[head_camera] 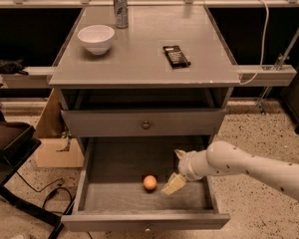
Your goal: Pick orange from middle drawer and place on counter
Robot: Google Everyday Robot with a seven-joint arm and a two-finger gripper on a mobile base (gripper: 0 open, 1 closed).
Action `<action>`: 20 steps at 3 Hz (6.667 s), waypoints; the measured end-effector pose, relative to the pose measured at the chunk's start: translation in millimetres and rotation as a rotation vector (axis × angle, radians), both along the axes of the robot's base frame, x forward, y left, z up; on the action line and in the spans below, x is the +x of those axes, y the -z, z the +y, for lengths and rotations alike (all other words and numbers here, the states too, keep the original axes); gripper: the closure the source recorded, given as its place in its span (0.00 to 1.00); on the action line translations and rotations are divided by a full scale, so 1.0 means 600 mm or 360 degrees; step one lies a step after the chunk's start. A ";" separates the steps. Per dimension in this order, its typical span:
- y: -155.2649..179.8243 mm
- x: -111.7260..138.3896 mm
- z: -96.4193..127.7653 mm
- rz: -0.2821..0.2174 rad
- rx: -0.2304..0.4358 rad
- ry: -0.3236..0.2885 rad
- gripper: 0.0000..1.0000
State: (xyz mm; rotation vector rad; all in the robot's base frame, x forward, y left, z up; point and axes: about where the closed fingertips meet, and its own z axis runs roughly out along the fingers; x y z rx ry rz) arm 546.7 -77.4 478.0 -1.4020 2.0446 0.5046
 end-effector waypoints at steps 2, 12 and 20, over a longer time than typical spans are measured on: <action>0.092 -0.018 0.093 0.0091 0.0125 -0.0081 0.00; -0.116 -0.079 0.100 0.0138 -0.0063 -0.0207 1.00; -0.826 0.383 0.033 -0.0654 -0.0037 0.0069 1.00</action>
Offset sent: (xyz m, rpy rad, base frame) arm -0.0188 0.0778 -0.0754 0.1085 0.0851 0.0703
